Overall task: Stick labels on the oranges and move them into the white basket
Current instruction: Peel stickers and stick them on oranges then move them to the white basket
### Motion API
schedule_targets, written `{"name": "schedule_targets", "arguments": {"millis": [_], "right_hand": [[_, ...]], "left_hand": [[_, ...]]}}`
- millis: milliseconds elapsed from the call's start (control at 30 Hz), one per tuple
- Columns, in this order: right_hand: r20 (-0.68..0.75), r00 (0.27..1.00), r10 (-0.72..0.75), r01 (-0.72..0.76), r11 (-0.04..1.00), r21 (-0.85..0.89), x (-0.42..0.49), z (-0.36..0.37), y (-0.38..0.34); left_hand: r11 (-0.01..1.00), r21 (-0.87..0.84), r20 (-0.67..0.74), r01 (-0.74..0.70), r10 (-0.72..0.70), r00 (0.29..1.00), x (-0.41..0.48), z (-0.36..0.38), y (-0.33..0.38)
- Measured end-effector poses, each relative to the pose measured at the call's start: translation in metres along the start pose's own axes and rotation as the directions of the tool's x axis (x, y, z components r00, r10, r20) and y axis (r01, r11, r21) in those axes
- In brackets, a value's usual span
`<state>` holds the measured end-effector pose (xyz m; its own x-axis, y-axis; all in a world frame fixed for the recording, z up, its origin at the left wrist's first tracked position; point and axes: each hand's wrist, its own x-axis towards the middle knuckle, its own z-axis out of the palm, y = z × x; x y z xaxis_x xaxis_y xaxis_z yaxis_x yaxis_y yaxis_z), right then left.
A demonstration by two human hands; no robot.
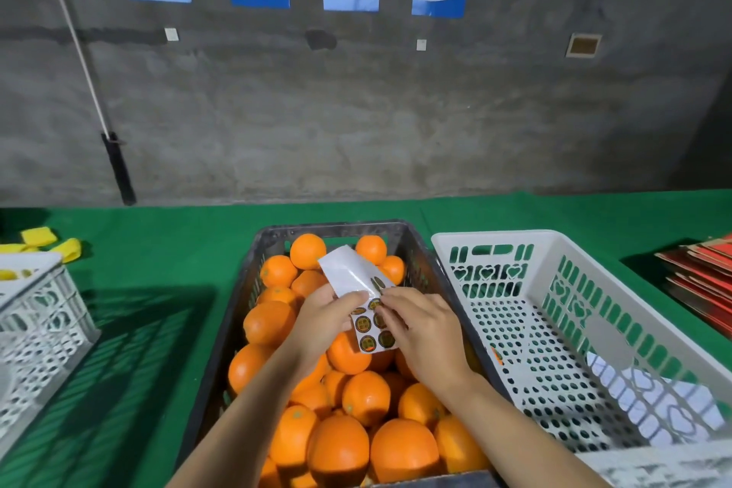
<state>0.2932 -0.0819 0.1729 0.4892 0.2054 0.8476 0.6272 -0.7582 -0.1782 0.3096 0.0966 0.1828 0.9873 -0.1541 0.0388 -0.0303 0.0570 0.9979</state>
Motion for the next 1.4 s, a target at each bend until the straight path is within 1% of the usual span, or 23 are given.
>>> {"name": "schedule_targets", "arguments": {"millis": [167,267,300,367,400,533,633,733,933,967,1000,1033,1067,1100,1133,1167,1200,1233,1267,1300,1333,1367,1400], "right_hand": [[0.000,1.000,-0.019,0.019,1.000,-0.018,0.001,-0.002,-0.001],[0.036,0.998,-0.045,0.045,0.999,-0.005,-0.001,-0.003,-0.002],[0.055,0.998,-0.018,0.016,1.000,0.020,-0.002,-0.003,-0.002],[0.096,0.991,0.089,-0.097,0.992,0.082,-0.001,-0.003,-0.003],[0.113,0.986,0.119,-0.131,0.986,0.101,-0.001,-0.004,-0.003],[0.112,0.990,0.081,-0.091,0.993,0.081,0.002,-0.003,-0.004],[0.092,0.992,0.088,-0.093,0.995,0.048,0.003,-0.004,-0.005],[0.073,0.993,0.095,-0.099,0.993,0.056,0.002,-0.003,-0.005],[0.060,0.997,0.041,-0.046,0.996,0.071,0.002,-0.003,-0.005],[0.058,0.997,0.046,-0.050,0.995,0.083,0.002,-0.004,-0.006],[0.062,0.996,0.071,-0.078,0.990,0.116,0.003,-0.004,-0.008],[0.074,0.989,0.127,-0.139,0.974,0.181,0.004,-0.005,-0.010],[0.105,0.971,0.213,-0.234,0.936,0.264,0.005,-0.005,-0.012],[0.166,0.935,0.314,-0.353,0.872,0.339,0.007,-0.004,-0.013],[0.260,0.878,0.402,-0.477,0.787,0.391,0.009,-0.004,-0.012],[0.375,0.806,0.458,-0.587,0.697,0.412,0.011,-0.002,-0.011],[0.499,0.727,0.473,-0.677,0.617,0.402,0.012,-0.001,-0.010],[0.606,0.653,0.454,-0.734,0.576,0.360,0.012,0.001,-0.010],[0.678,0.600,0.425,-0.750,0.593,0.293,0.010,0.004,-0.011],[0.714,0.573,0.403,-0.725,0.655,0.213,0.008,0.008,-0.012],[0.730,0.561,0.392,-0.684,0.716,0.142,0.005,0.010,-0.014],[0.733,0.558,0.390,-0.651,0.753,0.096,0.004,0.012,-0.016],[0.729,0.560,0.394,-0.638,0.766,0.076,0.004,0.014,-0.017]], "left_hand": [[1.000,-0.014,-0.017,0.005,-0.006,1.000,0.000,0.001,0.002],[0.999,-0.037,0.004,0.028,-0.028,1.000,-0.001,0.000,0.003],[0.999,-0.030,0.006,0.036,-0.036,0.999,-0.001,0.000,0.003],[0.999,0.000,-0.004,0.032,-0.032,0.999,-0.002,0.000,0.005],[1.000,0.012,-0.009,0.024,-0.023,1.000,-0.002,0.000,0.005],[1.000,-0.001,-0.012,0.007,-0.007,1.000,-0.004,0.001,0.007],[1.000,-0.011,-0.007,0.008,-0.008,1.000,-0.005,0.002,0.008],[1.000,0.010,-0.021,0.011,-0.011,1.000,-0.005,0.003,0.008],[0.998,-0.055,-0.112,-0.028,0.021,0.993,-0.004,0.001,0.010],[0.996,-0.075,-0.160,-0.047,0.034,0.987,-0.003,-0.001,0.012],[0.992,-0.103,-0.236,-0.069,0.043,0.971,-0.002,-0.003,0.015],[0.985,-0.148,-0.331,-0.086,0.033,0.943,0.000,-0.007,0.018],[0.976,-0.195,-0.428,-0.100,0.007,0.904,0.002,-0.013,0.020],[0.966,-0.232,-0.510,-0.111,-0.024,0.860,0.004,-0.018,0.021],[0.959,-0.255,-0.568,-0.120,-0.048,0.821,0.005,-0.023,0.022],[0.955,-0.269,-0.605,-0.127,-0.065,0.794,0.005,-0.026,0.021],[0.954,-0.273,-0.624,-0.128,-0.074,0.778,0.005,-0.027,0.020],[0.955,-0.269,-0.630,-0.124,-0.077,0.773,0.004,-0.026,0.019],[0.958,-0.261,-0.627,-0.117,-0.077,0.775,0.002,-0.025,0.018],[0.961,-0.254,-0.621,-0.112,-0.073,0.780,0.001,-0.023,0.017],[0.963,-0.248,-0.618,-0.109,-0.070,0.783,0.000,-0.022,0.017],[0.963,-0.248,-0.616,-0.109,-0.070,0.784,0.000,-0.022,0.018],[0.962,-0.250,-0.615,-0.108,-0.072,0.785,0.000,-0.023,0.018]]}}
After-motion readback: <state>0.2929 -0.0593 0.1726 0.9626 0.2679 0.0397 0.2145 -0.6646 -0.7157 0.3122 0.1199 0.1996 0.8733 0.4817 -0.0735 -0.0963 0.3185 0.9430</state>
